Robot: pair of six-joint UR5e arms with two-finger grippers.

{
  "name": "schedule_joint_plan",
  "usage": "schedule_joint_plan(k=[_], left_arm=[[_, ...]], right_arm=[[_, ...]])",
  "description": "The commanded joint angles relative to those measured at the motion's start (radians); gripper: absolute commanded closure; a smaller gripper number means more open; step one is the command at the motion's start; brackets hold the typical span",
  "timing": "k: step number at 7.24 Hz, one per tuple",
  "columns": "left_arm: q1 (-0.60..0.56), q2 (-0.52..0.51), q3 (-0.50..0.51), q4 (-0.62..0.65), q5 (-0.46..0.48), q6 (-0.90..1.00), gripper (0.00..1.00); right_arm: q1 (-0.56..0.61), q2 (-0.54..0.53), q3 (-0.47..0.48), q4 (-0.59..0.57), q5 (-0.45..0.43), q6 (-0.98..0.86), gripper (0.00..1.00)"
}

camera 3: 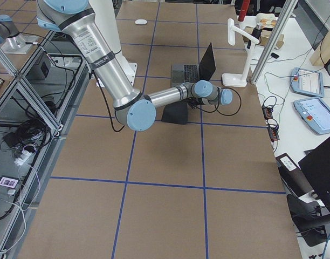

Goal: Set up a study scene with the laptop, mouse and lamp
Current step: 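Lower the pad flat beside the laptop and open the right gripper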

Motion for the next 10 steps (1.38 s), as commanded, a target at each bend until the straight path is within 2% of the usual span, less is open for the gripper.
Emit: schedule_joint_plan(k=[1, 2, 4, 5, 6, 7, 10], left_arm=[[0.001, 0.003, 0.001, 0.001, -0.001, 0.000, 0.00], [0.002, 0.009, 0.000, 0.001, -0.001, 0.000, 0.00], [0.002, 0.009, 0.001, 0.001, -0.002, 0.000, 0.00], [0.002, 0.009, 0.000, 0.001, -0.002, 0.000, 0.00], [0.002, 0.009, 0.000, 0.001, -0.002, 0.000, 0.00], [0.002, 0.009, -0.002, 0.001, -0.002, 0.000, 0.00], [0.002, 0.009, -0.003, 0.001, -0.006, 0.000, 0.00]], right_arm=[[-0.012, 0.033, -0.022, 0.044, -0.067, 0.003, 1.00], [-0.018, 0.051, -0.026, 0.046, -0.069, 0.016, 1.00], [-0.029, 0.065, -0.037, 0.046, -0.082, 0.035, 0.90], [-0.031, 0.067, -0.039, 0.046, -0.082, 0.039, 0.32], [-0.032, 0.078, -0.042, 0.046, -0.082, 0.044, 0.05], [-0.035, 0.096, -0.045, 0.046, -0.082, 0.076, 0.02], [-0.032, 0.140, -0.058, 0.046, -0.082, 0.140, 0.02]])
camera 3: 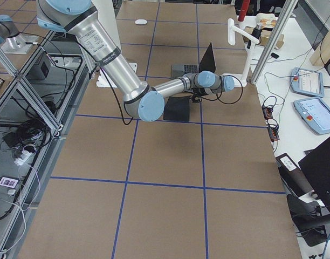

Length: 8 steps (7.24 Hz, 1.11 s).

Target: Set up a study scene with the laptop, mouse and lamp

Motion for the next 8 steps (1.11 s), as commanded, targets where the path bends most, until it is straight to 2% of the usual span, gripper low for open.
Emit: schedule_joint_plan(k=[1, 2, 4, 5, 6, 8], left_arm=[[-0.002, 0.003, -0.004, -0.002, -0.020, 0.000, 0.00], [0.000, 0.003, -0.006, 0.000, -0.021, -0.005, 0.00], [0.003, 0.000, -0.006, -0.002, -0.023, -0.029, 0.00], [0.003, 0.000, -0.006, -0.002, -0.023, -0.029, 0.00], [0.003, 0.000, -0.004, -0.002, -0.023, -0.029, 0.00], [0.006, -0.003, 0.002, -0.005, -0.018, -0.026, 0.00]], right_arm=[[0.013, 0.044, -0.022, 0.020, -0.002, 0.061, 0.02], [0.026, 0.044, -0.026, 0.069, -0.009, 0.111, 0.02], [0.068, 0.030, -0.028, 0.251, -0.130, 0.278, 0.02], [0.098, 0.006, -0.014, 0.293, -0.164, 0.340, 0.02], [0.124, -0.055, 0.056, 0.302, -0.242, 0.348, 0.02], [0.229, -0.216, 0.252, 0.299, -0.309, 0.424, 0.02]])
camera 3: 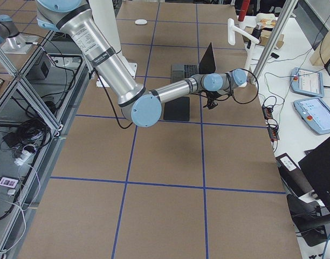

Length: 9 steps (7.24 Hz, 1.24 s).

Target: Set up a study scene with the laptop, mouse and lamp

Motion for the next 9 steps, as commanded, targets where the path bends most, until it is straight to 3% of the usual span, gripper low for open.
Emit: schedule_joint_plan(k=[1, 4, 6, 7, 9], left_arm=[[0.005, 0.001, 0.008, -0.003, 0.007, 0.018, 0.00], [0.020, 0.030, 0.068, 0.001, 0.017, 0.193, 0.00], [0.012, 0.144, 0.103, -0.011, 0.117, 0.377, 0.00], [0.005, 0.197, 0.129, -0.040, 0.119, 0.413, 0.00], [0.002, 0.340, 0.260, -0.322, 0.114, 0.391, 0.00]], right_arm=[[0.081, -0.176, 0.218, -0.006, -0.115, 0.068, 0.02], [0.159, -0.437, 0.463, -0.007, -0.278, 0.074, 0.02], [0.205, -0.546, 0.542, -0.004, -0.315, 0.073, 0.02], [0.219, -0.572, 0.565, -0.004, -0.338, 0.071, 0.02], [0.218, -0.579, 0.565, -0.003, -0.352, 0.073, 0.02]])
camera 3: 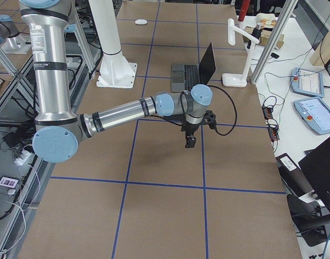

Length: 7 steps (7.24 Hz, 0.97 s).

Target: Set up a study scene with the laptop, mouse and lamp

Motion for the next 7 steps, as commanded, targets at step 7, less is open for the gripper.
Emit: schedule_joint_plan(k=[7], left_arm=[[0.017, 0.239, 0.541, -0.882, -0.012, -0.243, 0.00]], right_arm=[[-0.001, -0.002, -0.001, 0.013, -0.012, -0.001, 0.02]])
